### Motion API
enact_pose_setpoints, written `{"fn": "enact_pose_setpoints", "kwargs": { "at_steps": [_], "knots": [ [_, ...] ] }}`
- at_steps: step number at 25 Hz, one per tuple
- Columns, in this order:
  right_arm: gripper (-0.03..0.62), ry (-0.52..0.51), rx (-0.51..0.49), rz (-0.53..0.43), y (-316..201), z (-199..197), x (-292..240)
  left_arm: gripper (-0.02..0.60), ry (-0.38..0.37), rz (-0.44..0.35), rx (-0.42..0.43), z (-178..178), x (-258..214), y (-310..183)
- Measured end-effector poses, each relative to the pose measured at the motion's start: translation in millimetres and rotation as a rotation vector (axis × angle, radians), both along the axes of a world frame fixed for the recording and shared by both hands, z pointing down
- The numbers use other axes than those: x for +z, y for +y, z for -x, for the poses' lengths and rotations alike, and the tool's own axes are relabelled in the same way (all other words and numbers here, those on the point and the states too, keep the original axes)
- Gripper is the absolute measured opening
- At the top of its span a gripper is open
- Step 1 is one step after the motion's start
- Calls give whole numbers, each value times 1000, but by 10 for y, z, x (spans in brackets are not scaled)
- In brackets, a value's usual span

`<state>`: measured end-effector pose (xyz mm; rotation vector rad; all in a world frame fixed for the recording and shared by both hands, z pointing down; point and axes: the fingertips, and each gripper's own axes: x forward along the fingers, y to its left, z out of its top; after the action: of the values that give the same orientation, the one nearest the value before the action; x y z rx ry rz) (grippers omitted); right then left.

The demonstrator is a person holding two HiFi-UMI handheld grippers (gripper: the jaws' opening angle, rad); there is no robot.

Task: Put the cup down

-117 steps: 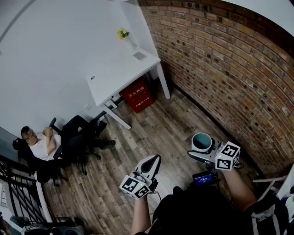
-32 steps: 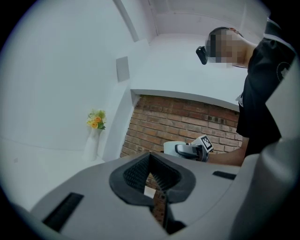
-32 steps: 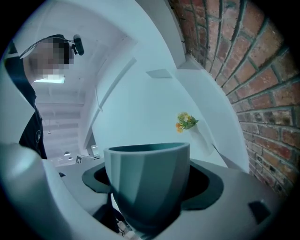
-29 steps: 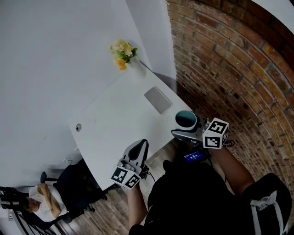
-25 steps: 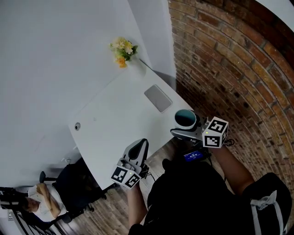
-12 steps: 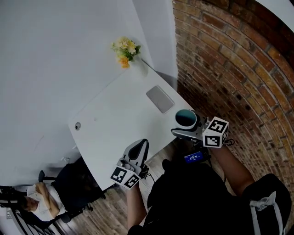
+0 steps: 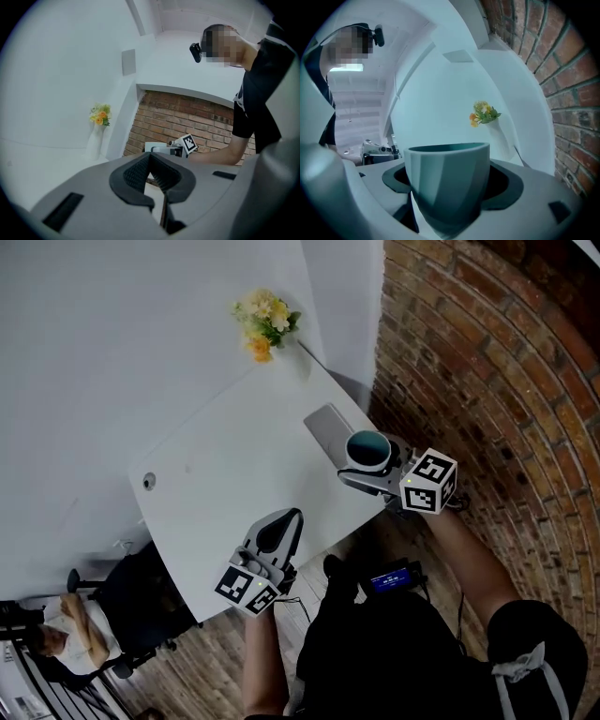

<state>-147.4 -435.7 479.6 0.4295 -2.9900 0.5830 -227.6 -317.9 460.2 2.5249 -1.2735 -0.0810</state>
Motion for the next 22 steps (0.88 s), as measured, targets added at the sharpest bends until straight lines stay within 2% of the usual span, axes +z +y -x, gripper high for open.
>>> {"fn": "enact_pose_setpoints", "kwargs": {
  "at_steps": [7, 14, 19, 22],
  "knots": [
    [417, 35, -2, -13, -810, 491, 425, 8, -47, 39, -37, 154, 255, -629],
    [417, 73, 78, -8, -1577, 866, 920, 8, -64, 70, -48, 194, 491, -1041],
    [417, 93, 94, -17, -1762, 1051, 1155, 8, -53, 81, -69, 280, 561, -1207],
    [417, 97, 82, -69, -1718, 1134, 1189, 8, -45, 86, -71, 307, 574, -1203]
  ]
}}
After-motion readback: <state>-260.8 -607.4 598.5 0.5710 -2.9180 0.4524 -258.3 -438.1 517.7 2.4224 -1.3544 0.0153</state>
